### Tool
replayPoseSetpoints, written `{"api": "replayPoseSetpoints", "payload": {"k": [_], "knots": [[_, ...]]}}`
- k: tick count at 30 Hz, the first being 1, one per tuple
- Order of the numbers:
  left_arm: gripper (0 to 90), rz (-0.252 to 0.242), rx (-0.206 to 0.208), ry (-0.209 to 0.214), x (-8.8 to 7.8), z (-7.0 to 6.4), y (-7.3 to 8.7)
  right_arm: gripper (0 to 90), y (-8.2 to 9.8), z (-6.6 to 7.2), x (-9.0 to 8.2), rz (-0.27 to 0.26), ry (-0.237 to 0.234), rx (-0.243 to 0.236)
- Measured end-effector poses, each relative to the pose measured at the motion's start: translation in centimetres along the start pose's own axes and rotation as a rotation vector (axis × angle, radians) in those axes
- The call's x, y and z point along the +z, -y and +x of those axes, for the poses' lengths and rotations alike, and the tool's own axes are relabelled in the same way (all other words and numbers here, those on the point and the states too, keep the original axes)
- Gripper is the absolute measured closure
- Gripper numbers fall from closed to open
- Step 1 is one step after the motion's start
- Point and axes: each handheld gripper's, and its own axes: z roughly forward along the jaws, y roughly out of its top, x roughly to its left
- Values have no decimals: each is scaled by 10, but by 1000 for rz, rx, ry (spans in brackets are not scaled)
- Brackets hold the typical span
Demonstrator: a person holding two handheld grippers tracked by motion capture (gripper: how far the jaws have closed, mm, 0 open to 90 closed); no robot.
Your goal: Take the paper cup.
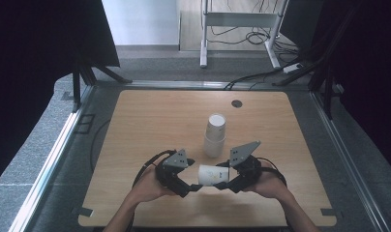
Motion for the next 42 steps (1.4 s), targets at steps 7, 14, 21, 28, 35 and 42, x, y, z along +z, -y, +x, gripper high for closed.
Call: {"api": "replayPoseSetpoints", "payload": {"k": [7,14,21,28,35,42], "knots": [[127,-69,-15,43,3,-1,7,365,9,0,-3,-72,-10,9],[136,-136,-28,93,9,-1,13,364,20,0,0,-136,-36,4],[146,-177,-34,139,14,0,17,365,28,0,3,-178,-49,-2],[175,-211,-38,176,17,1,20,365,33,-1,7,-199,-62,-9],[224,-221,-35,193,19,2,20,365,35,-1,9,-203,-71,-14],[270,-221,-28,191,19,2,19,366,34,-1,9,-198,-76,-22]]}}
